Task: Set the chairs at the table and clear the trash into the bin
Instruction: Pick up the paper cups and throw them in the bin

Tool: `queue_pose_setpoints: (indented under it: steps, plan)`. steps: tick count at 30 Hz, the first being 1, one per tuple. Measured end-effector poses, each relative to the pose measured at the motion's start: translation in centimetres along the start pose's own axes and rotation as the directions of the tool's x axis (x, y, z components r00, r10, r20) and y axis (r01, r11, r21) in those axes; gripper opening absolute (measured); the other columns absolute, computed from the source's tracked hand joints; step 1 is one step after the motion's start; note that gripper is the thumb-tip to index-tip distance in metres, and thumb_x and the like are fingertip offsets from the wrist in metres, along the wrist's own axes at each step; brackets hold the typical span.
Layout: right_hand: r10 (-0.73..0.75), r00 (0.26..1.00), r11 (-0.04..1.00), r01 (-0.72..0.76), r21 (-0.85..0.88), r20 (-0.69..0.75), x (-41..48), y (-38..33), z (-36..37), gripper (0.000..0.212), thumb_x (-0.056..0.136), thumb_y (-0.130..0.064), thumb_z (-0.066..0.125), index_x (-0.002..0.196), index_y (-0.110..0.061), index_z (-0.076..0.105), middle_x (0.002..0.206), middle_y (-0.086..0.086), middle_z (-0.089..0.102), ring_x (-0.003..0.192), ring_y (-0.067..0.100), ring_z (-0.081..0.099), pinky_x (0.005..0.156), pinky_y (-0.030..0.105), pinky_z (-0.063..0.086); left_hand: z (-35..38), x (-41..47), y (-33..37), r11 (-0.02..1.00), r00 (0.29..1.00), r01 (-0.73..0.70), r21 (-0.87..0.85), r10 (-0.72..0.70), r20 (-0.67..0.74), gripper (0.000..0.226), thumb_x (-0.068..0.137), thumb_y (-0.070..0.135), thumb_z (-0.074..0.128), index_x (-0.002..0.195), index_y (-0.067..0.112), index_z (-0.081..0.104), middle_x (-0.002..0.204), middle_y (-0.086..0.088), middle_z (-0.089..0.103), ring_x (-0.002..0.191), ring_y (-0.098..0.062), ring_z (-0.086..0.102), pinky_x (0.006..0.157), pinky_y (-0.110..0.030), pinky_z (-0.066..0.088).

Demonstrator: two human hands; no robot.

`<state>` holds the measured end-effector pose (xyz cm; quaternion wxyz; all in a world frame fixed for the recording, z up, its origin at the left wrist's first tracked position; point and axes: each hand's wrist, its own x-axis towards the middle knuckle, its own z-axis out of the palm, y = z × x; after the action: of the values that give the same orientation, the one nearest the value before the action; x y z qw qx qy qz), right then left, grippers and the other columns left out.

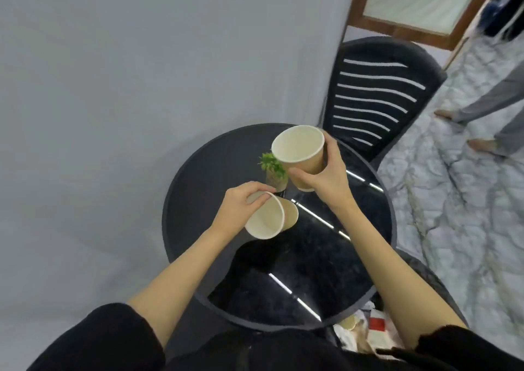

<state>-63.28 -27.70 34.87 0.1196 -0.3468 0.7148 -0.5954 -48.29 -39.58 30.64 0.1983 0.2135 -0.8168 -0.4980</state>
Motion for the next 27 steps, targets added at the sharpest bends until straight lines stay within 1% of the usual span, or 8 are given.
queue_pose_setpoints:
  steps: [4, 8, 12, 14, 17, 20, 24, 27]
  plan:
    - [0.060, 0.983, 0.993, -0.076, -0.088, -0.174, -3.8, 1.4, -6.9, 0.080, 0.060, -0.026, 0.078, 0.129, -0.027, 0.038, 0.133, -0.006, 0.045, 0.121, 0.010, 0.044, 0.093, 0.016, 0.039, 5.4, 1.2, 2.3, 0.995, 0.979, -0.098, -0.010, 0.098, 0.179, 0.016, 0.087, 0.015, 0.062, 0.097, 0.022, 0.072, 0.096, 0.015, 0.069, 0.097, -0.001, 0.062, 0.090, -0.014, 0.045]
    - [0.123, 0.935, 0.972, -0.181, -0.149, -0.332, -8.8, 2.8, -13.5, 0.077, 0.061, -0.024, 0.078, 0.128, -0.025, 0.039, 0.130, -0.004, 0.045, 0.118, 0.010, 0.044, 0.095, 0.021, 0.039, 11.3, 1.7, 5.1, 0.981, 0.922, -0.186, -0.059, 0.195, 0.334, 0.016, 0.087, 0.015, 0.062, 0.098, 0.021, 0.072, 0.093, 0.020, 0.066, 0.091, 0.011, 0.060, 0.085, -0.005, 0.042]
    - [0.182, 0.858, 0.947, -0.284, -0.148, -0.481, -13.9, 3.4, -18.6, 0.077, 0.061, -0.024, 0.077, 0.126, -0.030, 0.037, 0.128, -0.005, 0.042, 0.119, 0.012, 0.043, 0.097, 0.026, 0.039, 16.6, 1.1, 8.5, 0.955, 0.835, -0.259, -0.143, 0.296, 0.464, 0.015, 0.087, 0.016, 0.062, 0.099, 0.019, 0.071, 0.096, 0.011, 0.069, 0.095, 0.003, 0.061, 0.089, -0.010, 0.045]
    - [0.195, 0.818, 0.925, -0.336, -0.176, -0.541, -16.0, 3.8, -20.4, 0.080, 0.060, -0.022, 0.079, 0.128, -0.025, 0.037, 0.130, 0.000, 0.043, 0.120, 0.014, 0.043, 0.099, 0.029, 0.039, 18.7, 0.6, 10.1, 0.938, 0.778, -0.302, -0.170, 0.346, 0.524, 0.016, 0.087, 0.017, 0.062, 0.100, 0.016, 0.071, 0.100, 0.004, 0.070, 0.097, -0.005, 0.062, 0.091, -0.014, 0.045]
    - [0.250, 0.810, 0.876, -0.423, -0.232, -0.531, -18.3, 4.8, -22.2, 0.083, 0.061, -0.018, 0.082, 0.131, -0.018, 0.036, 0.132, 0.007, 0.042, 0.120, 0.017, 0.042, 0.098, 0.031, 0.039, 21.3, 0.1, 11.5, 0.928, 0.692, -0.336, -0.159, 0.358, 0.627, 0.016, 0.088, 0.017, 0.062, 0.101, 0.015, 0.071, 0.102, 0.000, 0.071, 0.097, -0.007, 0.062, 0.091, -0.016, 0.045]
    - [0.344, 0.803, 0.789, -0.528, -0.314, -0.486, -19.6, 6.3, -23.1, 0.090, 0.066, -0.025, 0.081, 0.139, -0.014, 0.029, 0.140, 0.008, 0.035, 0.129, 0.019, 0.036, 0.100, 0.023, 0.028, 22.3, -0.4, 11.5, 0.929, 0.621, -0.343, -0.136, 0.333, 0.709, 0.018, 0.088, 0.016, 0.061, 0.104, 0.016, 0.070, 0.104, 0.000, 0.070, 0.088, 0.007, 0.059, 0.082, -0.001, 0.041]
    - [0.316, 0.817, 0.764, -0.521, -0.381, -0.483, -19.1, 7.4, -23.0, 0.076, 0.077, -0.022, 0.073, 0.140, -0.011, 0.031, 0.143, 0.011, 0.035, 0.134, 0.022, 0.034, 0.102, 0.022, 0.024, 21.8, -0.4, 10.4, 0.945, 0.625, -0.309, -0.112, 0.290, 0.725, 0.019, 0.089, 0.016, 0.060, 0.105, 0.016, 0.069, 0.094, 0.012, 0.065, 0.075, 0.020, 0.057, 0.077, -0.003, 0.044]
    - [0.275, 0.854, 0.789, -0.463, -0.404, -0.441, -17.3, 7.5, -22.0, 0.073, 0.077, -0.021, 0.073, 0.138, -0.009, 0.035, 0.139, 0.012, 0.040, 0.131, 0.022, 0.037, 0.102, 0.020, 0.025, 20.5, 0.0, 9.4, 0.961, 0.674, -0.268, -0.063, 0.234, 0.701, 0.019, 0.090, 0.020, 0.059, 0.106, 0.021, 0.069, 0.099, 0.012, 0.067, 0.094, 0.005, 0.062, 0.092, -0.021, 0.049]
